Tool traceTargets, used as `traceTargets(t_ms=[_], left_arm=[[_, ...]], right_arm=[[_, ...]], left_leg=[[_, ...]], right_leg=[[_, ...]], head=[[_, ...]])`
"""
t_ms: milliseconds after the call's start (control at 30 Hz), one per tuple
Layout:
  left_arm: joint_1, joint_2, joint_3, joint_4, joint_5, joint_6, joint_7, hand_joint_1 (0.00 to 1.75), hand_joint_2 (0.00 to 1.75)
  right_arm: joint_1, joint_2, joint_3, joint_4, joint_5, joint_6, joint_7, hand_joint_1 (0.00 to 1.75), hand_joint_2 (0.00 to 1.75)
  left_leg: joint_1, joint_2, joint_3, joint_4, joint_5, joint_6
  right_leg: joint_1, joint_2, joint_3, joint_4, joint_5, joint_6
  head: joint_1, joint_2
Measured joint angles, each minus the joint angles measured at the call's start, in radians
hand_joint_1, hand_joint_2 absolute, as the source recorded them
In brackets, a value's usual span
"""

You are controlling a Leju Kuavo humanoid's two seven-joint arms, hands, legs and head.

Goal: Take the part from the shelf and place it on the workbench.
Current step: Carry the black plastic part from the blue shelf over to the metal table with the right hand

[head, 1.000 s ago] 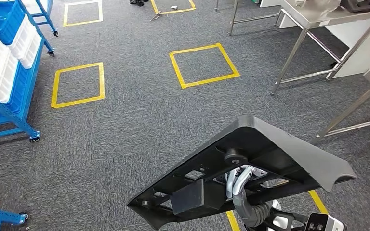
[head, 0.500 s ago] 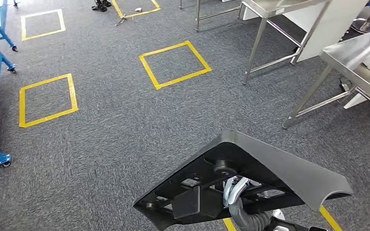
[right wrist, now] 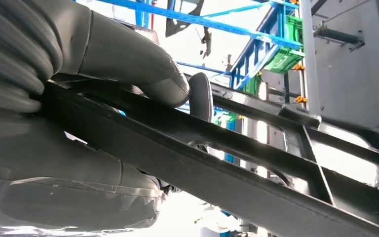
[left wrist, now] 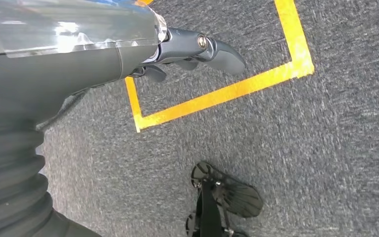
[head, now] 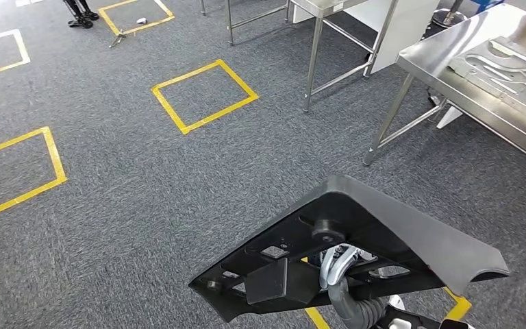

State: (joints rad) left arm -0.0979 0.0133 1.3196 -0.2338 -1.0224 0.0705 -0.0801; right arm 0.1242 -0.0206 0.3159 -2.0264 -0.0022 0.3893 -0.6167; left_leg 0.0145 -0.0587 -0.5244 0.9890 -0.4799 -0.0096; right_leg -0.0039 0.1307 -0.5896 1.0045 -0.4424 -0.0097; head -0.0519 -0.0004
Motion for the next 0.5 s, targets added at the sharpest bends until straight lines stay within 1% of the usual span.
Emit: traceTargets(t_ms=[33,67,100,133,167,200,233,267,300,333,367,400,433,467,500], left_arm=[[-0.001,-0.003,0.000,0.000,0.006,0.001,0.002,0.00,1.75],[-0.003,-0.008,0.001,0.000,0.013,0.002,0.003,0.00,1.75],[-0.003,-0.013,0.002,0.000,0.020,0.004,0.003,0.00,1.75],[-0.002,-0.018,0.002,0.000,0.027,0.007,0.004,0.00,1.75],[0.001,-0.022,0.004,0.000,0.031,0.010,0.004,0.00,1.75],[0.003,-0.026,0.005,0.000,0.036,0.014,0.004,0.00,1.75],[0.004,-0.030,0.007,0.000,0.041,0.016,0.004,0.00,1.75],[0.005,-0.034,0.010,0.000,0.045,0.016,0.005,0.00,1.75],[0.004,-0.038,0.013,0.000,0.050,0.015,0.004,0.00,1.75],[0.003,-0.043,0.016,0.001,0.054,0.013,0.004,0.00,1.75],[0.002,-0.047,0.020,0.001,0.056,0.011,0.002,0.00,1.75],[0.002,-0.051,0.023,0.001,0.058,0.009,0.000,0.00,1.75],[0.001,-0.054,0.025,0.001,0.060,0.009,-0.002,0.00,1.75],[0.001,-0.056,0.027,0.001,0.062,0.009,-0.003,0.00,1.75],[0.000,-0.059,0.027,0.001,0.064,0.009,-0.004,0.00,1.75]], right_arm=[[-0.004,0.000,0.000,0.001,-0.007,0.005,0.003,1.75,1.75],[-0.013,0.000,0.000,0.002,-0.013,0.010,0.005,1.75,1.75],[-0.025,-0.001,0.001,0.005,-0.020,0.016,0.007,1.75,1.75],[-0.039,-0.002,0.002,0.011,-0.027,0.022,0.008,1.75,1.75],[-0.054,-0.005,0.004,0.019,-0.035,0.026,0.009,1.75,1.75],[-0.069,-0.011,0.006,0.031,-0.046,0.028,0.010,1.75,1.75],[-0.085,-0.021,0.009,0.045,-0.060,0.028,0.010,1.75,1.75],[-0.102,-0.033,0.011,0.060,-0.076,0.028,0.009,1.75,1.75],[-0.122,-0.047,0.013,0.075,-0.094,0.027,0.009,1.75,1.75],[-0.144,-0.062,0.014,0.089,-0.114,0.027,0.008,1.75,1.75],[-0.167,-0.074,0.016,0.103,-0.133,0.027,0.008,1.75,1.75],[-0.190,-0.083,0.018,0.116,-0.150,0.029,0.008,1.75,1.75],[-0.209,-0.091,0.020,0.129,-0.163,0.030,0.008,1.75,1.75],[-0.224,-0.096,0.023,0.140,-0.171,0.030,0.008,1.75,1.75],[-0.235,-0.100,0.026,0.149,-0.175,0.031,0.009,1.75,1.75]], left_leg=[[0.000,0.011,0.002,-0.005,0.004,0.006],[0.001,0.023,0.004,-0.012,0.009,0.013],[0.002,0.037,0.005,-0.018,0.013,0.019],[0.001,0.051,0.006,-0.021,0.016,0.023],[-0.001,0.064,0.005,-0.021,0.016,0.025],[-0.003,0.079,0.004,-0.021,0.016,0.026],[-0.004,0.092,0.003,-0.020,0.016,0.026],[-0.004,0.105,0.002,-0.019,0.015,0.026],[-0.004,0.117,0.002,-0.018,0.015,0.025],[-0.004,0.128,0.003,-0.017,0.014,0.023],[-0.007,0.137,0.004,-0.015,0.012,0.020],[-0.009,0.146,0.005,-0.013,0.009,0.016],[-0.011,0.153,0.005,-0.011,0.007,0.010],[-0.013,0.160,0.006,-0.011,0.006,0.005],[-0.013,0.168,0.008,-0.011,0.005,-0.001]], right_leg=[[0.000,-0.005,-0.004,0.004,-0.002,0.006],[0.001,-0.025,-0.012,0.019,-0.012,0.011],[0.002,-0.054,-0.029,0.055,-0.035,0.015],[0.001,-0.088,-0.057,0.113,-0.067,0.017],[0.000,-0.110,-0.091,0.182,-0.100,0.020],[-0.003,-0.120,-0.122,0.245,-0.125,0.023],[-0.006,-0.124,-0.139,0.282,-0.132,0.026],[-0.008,-0.128,-0.137,0.280,-0.120,0.028],[-0.009,-0.133,-0.112,0.236,-0.092,0.028],[-0.009,-0.147,-0.070,0.162,-0.057,0.027],[-0.006,-0.166,-0.030,0.090,-0.033,0.024],[-0.003,-0.180,0.000,0.033,-0.017,0.019],[0.000,-0.188,0.015,0.003,-0.012,0.015],[0.004,-0.185,0.015,-0.004,-0.014,0.010],[0.004,-0.174,0.013,-0.006,-0.012,0.005]], head=[[0.000,0.000],[0.000,0.000],[0.000,0.000],[0.000,0.000],[0.000,0.000],[0.000,0.000],[0.000,0.000],[0.000,0.000],[0.000,0.000],[0.000,0.000],[0.000,0.000],[0.000,0.000],[0.000,0.000],[0.000,0.000],[0.000,0.000]])
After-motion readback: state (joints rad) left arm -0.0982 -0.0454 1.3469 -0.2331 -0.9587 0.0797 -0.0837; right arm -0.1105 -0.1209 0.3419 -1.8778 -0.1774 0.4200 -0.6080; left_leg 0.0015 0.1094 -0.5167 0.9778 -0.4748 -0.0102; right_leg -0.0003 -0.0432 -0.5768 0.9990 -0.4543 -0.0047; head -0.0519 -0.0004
